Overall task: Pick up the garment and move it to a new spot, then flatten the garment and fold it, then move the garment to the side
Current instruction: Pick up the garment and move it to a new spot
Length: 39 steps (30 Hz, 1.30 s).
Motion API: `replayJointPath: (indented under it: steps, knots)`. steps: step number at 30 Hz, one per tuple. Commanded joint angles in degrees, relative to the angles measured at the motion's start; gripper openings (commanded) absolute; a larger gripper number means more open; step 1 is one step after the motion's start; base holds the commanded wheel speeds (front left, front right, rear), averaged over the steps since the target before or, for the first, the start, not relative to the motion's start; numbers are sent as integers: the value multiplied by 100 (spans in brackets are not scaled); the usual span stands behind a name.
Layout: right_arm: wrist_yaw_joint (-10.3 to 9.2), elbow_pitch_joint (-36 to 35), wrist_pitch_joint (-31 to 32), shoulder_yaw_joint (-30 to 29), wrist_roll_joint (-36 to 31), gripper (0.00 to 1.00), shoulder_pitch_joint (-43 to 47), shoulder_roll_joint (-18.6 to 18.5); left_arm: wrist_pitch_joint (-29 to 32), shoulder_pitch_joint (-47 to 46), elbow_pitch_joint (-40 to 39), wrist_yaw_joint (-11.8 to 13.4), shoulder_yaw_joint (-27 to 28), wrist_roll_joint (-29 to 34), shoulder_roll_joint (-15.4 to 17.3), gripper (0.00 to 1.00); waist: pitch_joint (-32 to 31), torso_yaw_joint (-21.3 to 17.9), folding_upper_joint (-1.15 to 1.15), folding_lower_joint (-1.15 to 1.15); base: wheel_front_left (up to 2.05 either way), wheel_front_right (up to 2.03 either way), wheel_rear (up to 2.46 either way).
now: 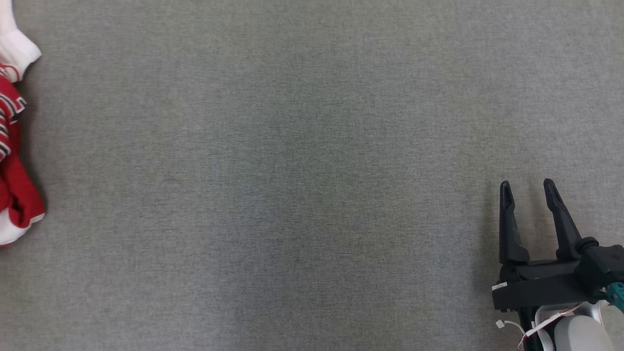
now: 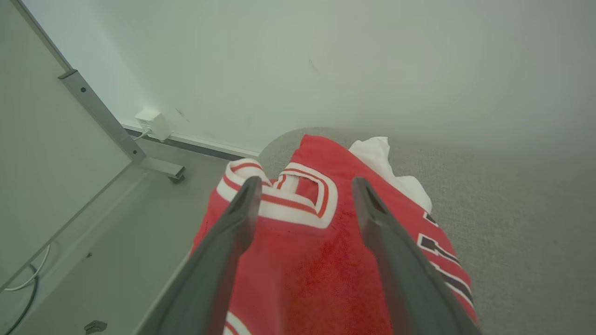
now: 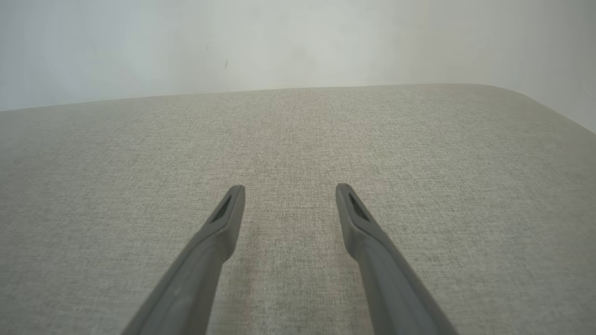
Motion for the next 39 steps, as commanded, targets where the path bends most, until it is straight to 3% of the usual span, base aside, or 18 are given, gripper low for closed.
replayJointPath:
  steps: [1,8,13,14,15,16,27,34,39]
  knots:
    - [-12,-24,7,-4,-28,100,-49,-15,94,-92,179,-17,-17,29,105,100,112,-121,-1,-2,0,0,0]
    - [-12,-24,12,32,-29,100,-63,-31,566,-119,1206,-108,-99,-111,123,100,63,-161,-1,-2,0,0,0]
    - [-12,14,-11,104,28,100,-68,-52,515,-123,1767,-178,-129,-164,107,100,34,-239,-1,-2,0,0,0]
    - [-12,18,-17,114,31,100,-57,-52,463,-135,1850,-179,-125,-177,96,71,25,-250,-1,-2,0,0,0]
    - [-12,19,-21,120,29,100,-46,-50,397,-142,1931,-181,-147,-152,99,18,14,-258,-1,-2,0,0,0]
    - [-12,21,-23,126,23,100,-38,-45,324,-156,1997,-197,-173,-124,109,0,5,-263,-1,-2,0,0,0]
    - [-12,227,-136,229,86,100,68,23,-1032,-635,2067,-290,-409,146,234,0,-497,-110,-1,-2,0,0,0]
    - [-12,499,-240,233,152,100,188,71,-1404,-1063,1652,-360,-625,315,258,0,-960,-97,-1,-2,0,0,0]
    - [-12,691,-315,215,258,100,284,104,-1280,-1477,922,-385,-973,518,201,0,-1253,-242,-1,-2,0,0,0]
